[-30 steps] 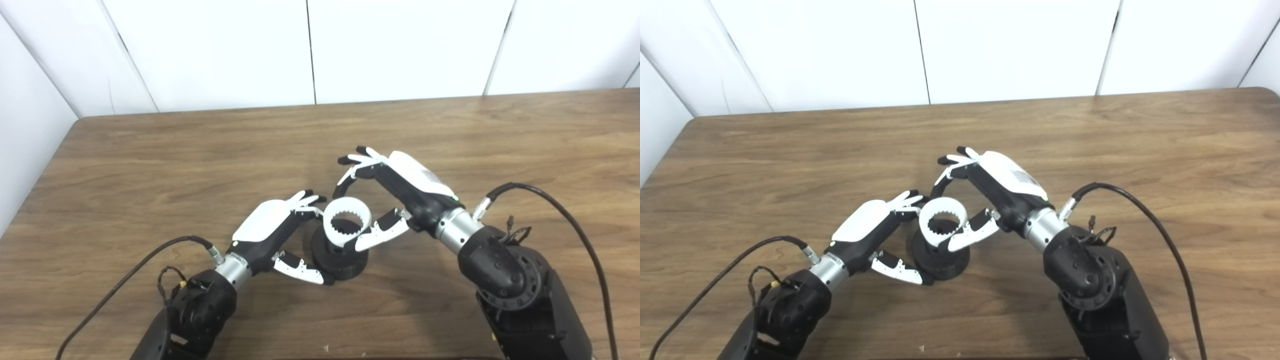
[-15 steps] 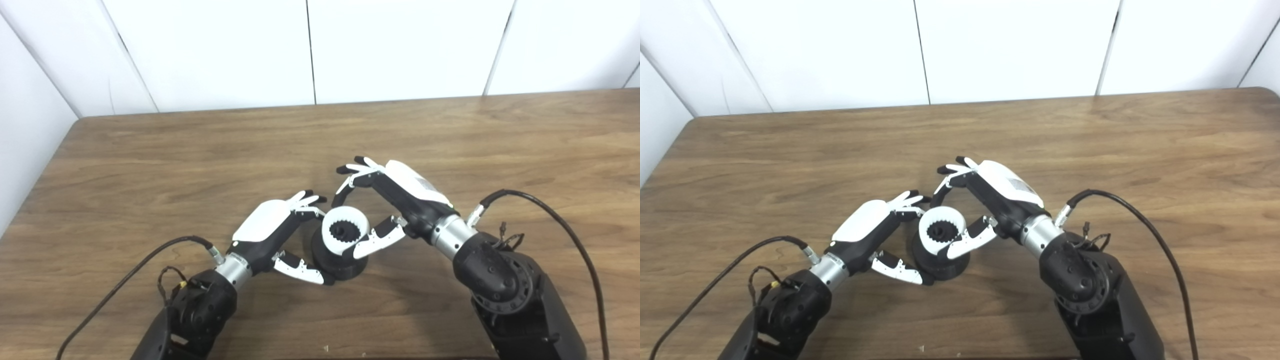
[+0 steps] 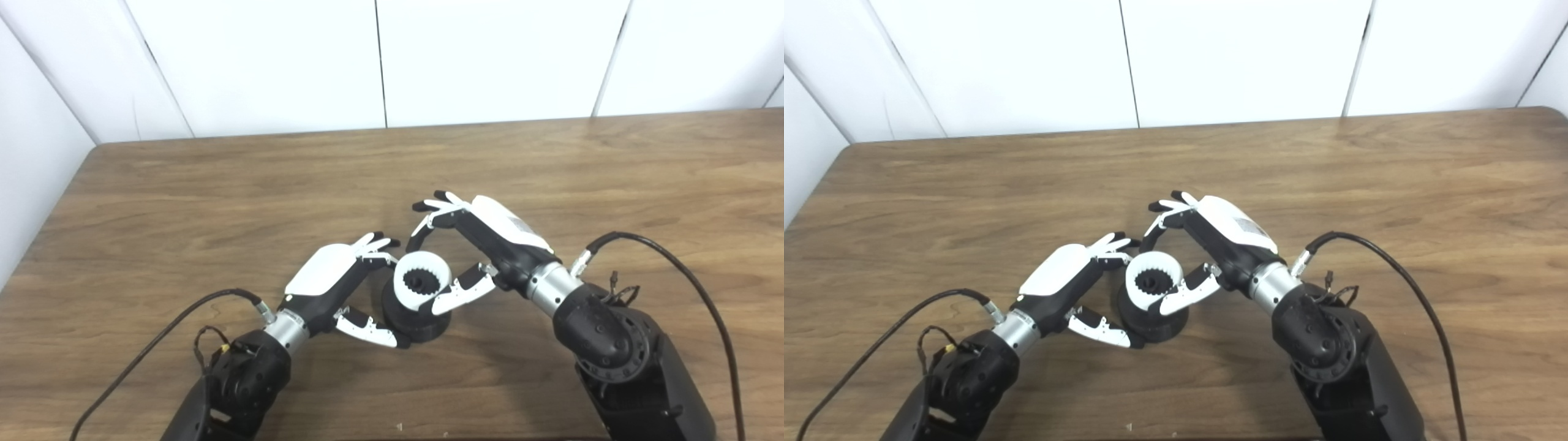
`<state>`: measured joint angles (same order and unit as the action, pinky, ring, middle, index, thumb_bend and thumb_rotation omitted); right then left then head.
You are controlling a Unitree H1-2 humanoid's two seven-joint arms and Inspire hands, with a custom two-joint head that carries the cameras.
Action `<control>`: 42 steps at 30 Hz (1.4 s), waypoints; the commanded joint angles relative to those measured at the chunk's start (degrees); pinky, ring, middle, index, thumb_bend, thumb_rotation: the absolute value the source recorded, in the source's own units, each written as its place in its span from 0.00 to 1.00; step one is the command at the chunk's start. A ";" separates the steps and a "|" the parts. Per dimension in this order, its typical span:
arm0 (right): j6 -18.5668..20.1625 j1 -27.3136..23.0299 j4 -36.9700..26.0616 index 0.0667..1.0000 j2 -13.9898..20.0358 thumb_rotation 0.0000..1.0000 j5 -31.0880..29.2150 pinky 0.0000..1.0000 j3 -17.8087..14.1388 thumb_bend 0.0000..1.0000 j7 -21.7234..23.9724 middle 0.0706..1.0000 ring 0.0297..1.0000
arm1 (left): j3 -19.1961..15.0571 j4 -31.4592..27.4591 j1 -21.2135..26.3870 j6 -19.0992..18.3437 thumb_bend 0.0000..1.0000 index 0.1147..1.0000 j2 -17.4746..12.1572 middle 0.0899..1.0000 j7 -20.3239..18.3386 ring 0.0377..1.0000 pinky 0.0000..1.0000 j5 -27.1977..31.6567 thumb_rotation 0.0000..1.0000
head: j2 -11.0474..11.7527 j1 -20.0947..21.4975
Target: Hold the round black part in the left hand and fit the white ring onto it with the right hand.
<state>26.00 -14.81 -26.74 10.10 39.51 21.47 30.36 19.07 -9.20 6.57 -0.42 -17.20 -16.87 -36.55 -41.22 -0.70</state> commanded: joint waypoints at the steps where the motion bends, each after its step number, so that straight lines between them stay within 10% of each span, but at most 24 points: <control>1: -1.04 -2.24 -0.10 0.45 -0.47 0.15 -0.24 1.00 -0.13 0.52 -1.08 0.90 1.00 | 0.56 -0.33 0.79 -0.49 0.78 0.59 -0.12 0.93 -0.78 1.00 0.92 -0.42 0.38 | -0.11 -0.03; 35: -1.33 -2.73 0.76 0.46 1.10 0.15 1.59 1.00 2.04 0.52 0.09 0.90 1.00 | 0.86 -0.45 1.19 0.07 0.78 0.61 0.17 0.93 -0.27 0.99 0.89 -0.30 0.37 | -0.79 -0.02; 38: -0.98 -2.81 0.94 0.58 1.39 0.26 1.59 0.99 2.13 0.80 0.50 0.90 1.00 | 0.74 -0.44 1.09 0.10 0.78 0.60 0.23 0.93 -0.16 0.99 0.89 -0.12 0.36 | -0.71 -0.13; 42: -0.60 -3.10 1.25 0.66 1.74 0.33 1.94 0.98 2.27 0.93 1.05 0.90 1.00 | 0.61 -0.55 0.86 -0.28 0.78 0.59 0.33 0.93 -0.18 0.99 0.90 -0.10 0.36 | -0.78 -0.10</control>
<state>25.99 -15.23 -25.00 11.92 41.07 23.78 31.41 19.58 -9.37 6.84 -0.43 -16.75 -16.64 -36.70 -41.92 -0.79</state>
